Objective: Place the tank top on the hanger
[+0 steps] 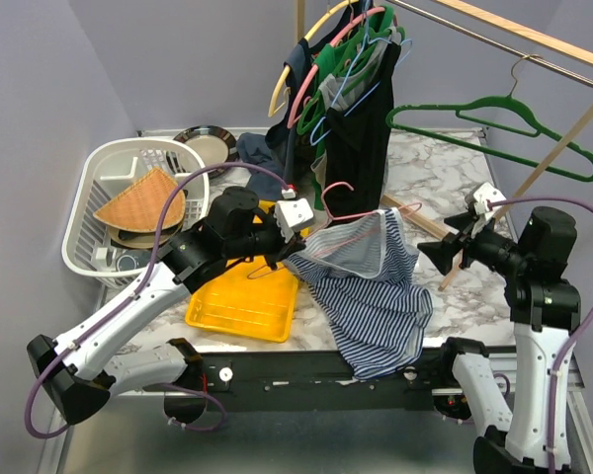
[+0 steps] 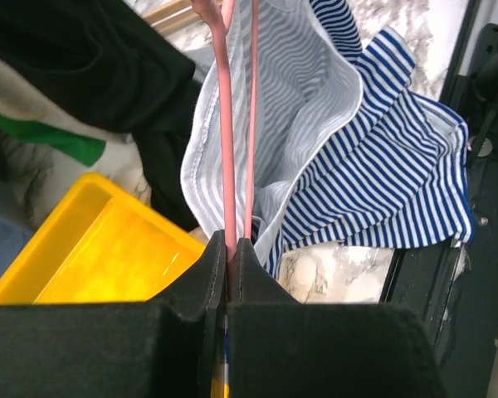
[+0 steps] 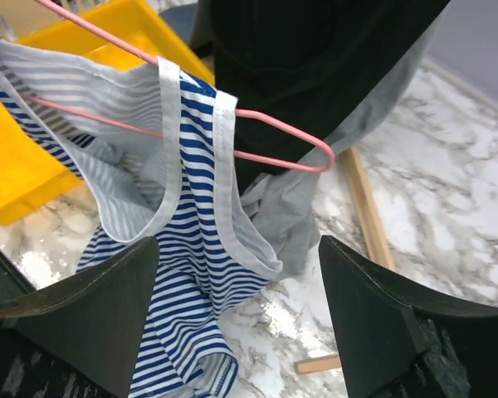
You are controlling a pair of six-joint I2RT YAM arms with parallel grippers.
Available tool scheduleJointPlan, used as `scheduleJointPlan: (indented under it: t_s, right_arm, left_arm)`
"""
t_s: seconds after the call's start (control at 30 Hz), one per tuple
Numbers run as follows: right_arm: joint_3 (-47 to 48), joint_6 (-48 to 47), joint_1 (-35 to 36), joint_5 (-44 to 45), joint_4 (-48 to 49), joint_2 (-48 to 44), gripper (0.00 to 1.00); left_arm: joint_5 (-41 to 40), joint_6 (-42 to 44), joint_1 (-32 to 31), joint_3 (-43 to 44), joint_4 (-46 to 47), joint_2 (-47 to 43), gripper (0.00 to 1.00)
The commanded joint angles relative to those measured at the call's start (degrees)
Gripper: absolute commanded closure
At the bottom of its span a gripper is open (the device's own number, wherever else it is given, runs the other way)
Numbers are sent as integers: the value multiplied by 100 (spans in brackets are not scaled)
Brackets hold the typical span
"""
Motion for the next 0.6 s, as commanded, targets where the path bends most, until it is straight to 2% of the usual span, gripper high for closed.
scheduleJointPlan:
  t_s: [0.0, 0.13, 0.4, 0.57]
  right_arm:
    - [54, 488, -96, 612, 422, -219, 14]
    - [-385, 752, -166, 938, 712, -386, 14]
    - [-1177, 1104, -202, 1483, 1274, -746, 9]
    - [-1493, 1105, -228, 1352, 1406, -896, 9]
  left_arm:
    - [-666, -141, 4, 436, -780, -136, 100]
    - [-929, -413, 39, 1128, -1000, 74, 100]
    - [-1334, -932, 101, 2650, -1298, 1225, 100]
    - [-1563, -1240, 136, 3433, -1719, 1814, 100]
